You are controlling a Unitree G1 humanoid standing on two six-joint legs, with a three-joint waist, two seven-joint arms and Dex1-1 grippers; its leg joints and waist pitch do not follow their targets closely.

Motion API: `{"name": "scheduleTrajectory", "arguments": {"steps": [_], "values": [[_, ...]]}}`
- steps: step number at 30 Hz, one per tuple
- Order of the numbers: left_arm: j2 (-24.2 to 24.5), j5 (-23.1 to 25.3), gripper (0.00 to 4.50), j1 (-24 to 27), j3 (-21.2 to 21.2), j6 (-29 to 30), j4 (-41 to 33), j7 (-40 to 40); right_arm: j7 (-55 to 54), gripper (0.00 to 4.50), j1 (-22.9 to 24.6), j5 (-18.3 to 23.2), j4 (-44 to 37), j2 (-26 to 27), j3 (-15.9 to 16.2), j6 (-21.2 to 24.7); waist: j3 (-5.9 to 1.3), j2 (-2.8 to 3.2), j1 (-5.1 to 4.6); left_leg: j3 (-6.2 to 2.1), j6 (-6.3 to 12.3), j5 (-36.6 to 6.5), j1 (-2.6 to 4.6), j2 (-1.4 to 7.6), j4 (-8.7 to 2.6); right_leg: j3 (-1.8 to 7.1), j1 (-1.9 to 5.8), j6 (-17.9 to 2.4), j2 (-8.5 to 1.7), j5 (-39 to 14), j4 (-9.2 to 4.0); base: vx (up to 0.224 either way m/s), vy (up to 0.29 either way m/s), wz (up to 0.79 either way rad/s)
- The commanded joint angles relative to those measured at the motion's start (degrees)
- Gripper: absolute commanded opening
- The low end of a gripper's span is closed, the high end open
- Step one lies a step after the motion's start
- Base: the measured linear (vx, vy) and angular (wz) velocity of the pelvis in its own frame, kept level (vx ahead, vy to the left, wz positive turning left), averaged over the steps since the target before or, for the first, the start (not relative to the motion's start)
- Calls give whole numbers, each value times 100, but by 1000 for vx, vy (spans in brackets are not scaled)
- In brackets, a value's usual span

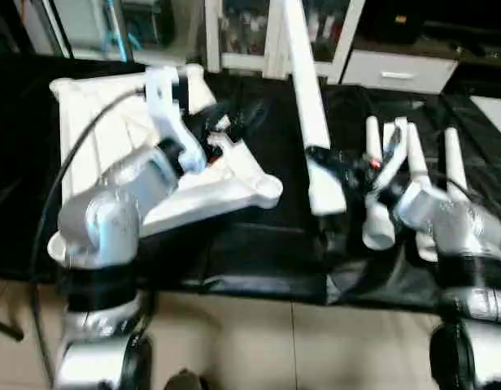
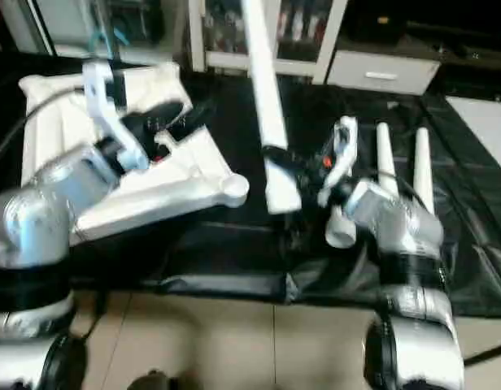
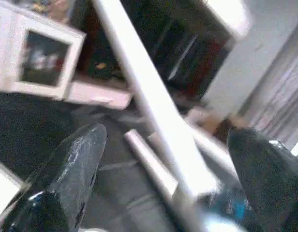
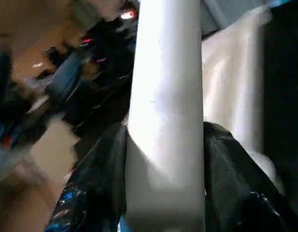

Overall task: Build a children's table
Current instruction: Pick table leg

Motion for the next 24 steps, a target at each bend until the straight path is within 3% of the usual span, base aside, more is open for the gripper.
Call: {"name": "scheduleTrajectory", "arguments": {"steps": [1, 4, 8, 11, 12, 13, 16, 18, 21, 24], "values": [[-75, -260, 450, -128, 60, 227, -7, 86, 80, 186, 16, 295, -502, -38, -44, 180, -435, -15, 18, -62, 111, -366, 160, 217, -384, 214, 270, -1517, -424, 275, -397, 0, 0, 0], [-186, -478, 450, -313, 106, 363, 43, 108, 74, 186, 137, 508, -884, -5, -58, 381, -416, 0, 15, -61, -10, -441, 160, 215, -399, 221, 253, -1388, -418, 2, -431, 0, 0, 0], [-271, -619, 450, -528, 60, 558, 141, 207, -79, 186, 325, 755, -1453, 47, -42, 650, -429, 11, 39, -75, -27, -296, 152, 205, -395, 221, 261, -1325, -414, 202, -412, 0, 0, 0], [-298, -592, 450, -559, -1, 608, 211, 271, -157, 186, 399, 692, -1697, 42, 78, 613, -429, 1, 46, -74, -56, -284, 148, 206, -397, 218, 265, -1280, -413, 236, -419, 0, 0, 0], [-299, -564, 450, -565, -30, 629, 241, 307, -285, 186, 427, 534, -1828, 42, 198, 512, -429, 29, 49, -83, -81, -272, 140, 207, -399, 220, 269, -1252, -424, 235, -417, 0, 0, 0], [-299, -535, 450, -568, -47, 626, 261, 328, -358, 186, 447, 370, -1911, 20, 326, 416, -427, 18, 38, -82, -102, -270, 137, 207, -400, 221, 265, -1229, -418, 233, -423, 0, 0, 0], [-381, -485, 450, -642, 60, 534, 401, 544, -946, 186, 572, -970, -2327, -62, 1197, -638, -413, 24, 23, -94, -308, -399, 140, 210, -418, 221, 254, -1087, -427, 12, -449, 0, 0, 0], [-435, -480, 450, -729, 171, 448, 557, 683, -1407, 186, 589, -1453, -2580, 81, 1430, -1078, -411, 29, 6, -89, -405, -475, 146, 192, -424, 236, 241, -983, -417, -89, -466, 0, 0, 0], [-458, -435, 450, -768, 229, 345, 678, 793, -1735, 186, 664, -1952, -2832, 100, 1765, -1496, -406, 45, -13, -103, -408, -601, 151, 190, -443, 237, 246, -941, -407, -124, -475, 0, 0, 0], [-474, -394, 450, -788, 277, 213, 755, 863, -2084, 186, 678, -2426, -2964, 73, 2057, -1849, -413, 67, -15, -114, -392, -509, 146, 194, -440, 232, 248, -919, -389, 171, -448, 0, 0, 0]]}}
